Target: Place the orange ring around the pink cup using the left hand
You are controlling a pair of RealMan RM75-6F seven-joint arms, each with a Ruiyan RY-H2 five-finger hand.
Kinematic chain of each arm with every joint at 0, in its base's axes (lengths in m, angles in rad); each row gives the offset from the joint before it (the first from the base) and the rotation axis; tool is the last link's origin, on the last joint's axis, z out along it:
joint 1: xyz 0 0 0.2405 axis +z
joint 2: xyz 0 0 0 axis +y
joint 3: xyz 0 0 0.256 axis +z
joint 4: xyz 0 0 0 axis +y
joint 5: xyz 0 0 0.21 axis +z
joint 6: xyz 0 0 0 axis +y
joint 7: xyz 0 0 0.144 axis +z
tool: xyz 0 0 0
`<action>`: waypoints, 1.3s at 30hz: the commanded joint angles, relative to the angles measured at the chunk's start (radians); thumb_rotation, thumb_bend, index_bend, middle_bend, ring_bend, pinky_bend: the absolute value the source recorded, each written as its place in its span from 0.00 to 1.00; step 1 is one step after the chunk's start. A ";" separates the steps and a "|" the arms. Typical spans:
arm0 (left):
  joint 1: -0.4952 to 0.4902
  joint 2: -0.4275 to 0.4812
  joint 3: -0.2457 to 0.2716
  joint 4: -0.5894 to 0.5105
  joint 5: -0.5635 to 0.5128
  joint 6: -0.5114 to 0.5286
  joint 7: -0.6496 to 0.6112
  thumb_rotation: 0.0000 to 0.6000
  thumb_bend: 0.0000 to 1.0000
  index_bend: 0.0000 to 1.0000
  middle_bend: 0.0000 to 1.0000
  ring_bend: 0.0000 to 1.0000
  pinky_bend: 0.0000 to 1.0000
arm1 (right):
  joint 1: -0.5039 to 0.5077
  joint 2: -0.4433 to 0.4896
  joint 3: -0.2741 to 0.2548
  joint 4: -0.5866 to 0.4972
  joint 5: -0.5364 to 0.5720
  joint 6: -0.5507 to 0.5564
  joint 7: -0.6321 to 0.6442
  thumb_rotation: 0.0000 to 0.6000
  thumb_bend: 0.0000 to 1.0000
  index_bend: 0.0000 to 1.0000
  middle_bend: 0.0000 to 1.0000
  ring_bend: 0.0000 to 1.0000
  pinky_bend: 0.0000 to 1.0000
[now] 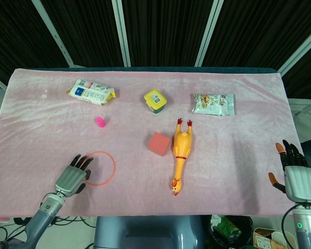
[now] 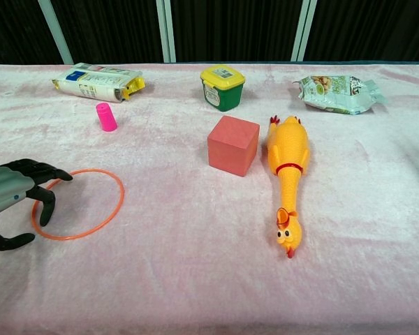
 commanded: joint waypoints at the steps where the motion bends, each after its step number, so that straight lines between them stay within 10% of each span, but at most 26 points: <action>1: -0.002 -0.001 -0.002 0.001 -0.005 -0.005 0.001 1.00 0.34 0.52 0.08 0.00 0.00 | -0.003 0.000 0.000 0.002 0.001 -0.002 0.002 1.00 0.23 0.00 0.00 0.00 0.18; 39: -0.012 -0.001 -0.006 -0.007 -0.036 -0.024 0.018 1.00 0.39 0.53 0.08 0.00 0.00 | -0.003 -0.016 0.006 0.003 -0.013 -0.020 -0.015 1.00 0.23 0.00 0.00 0.00 0.18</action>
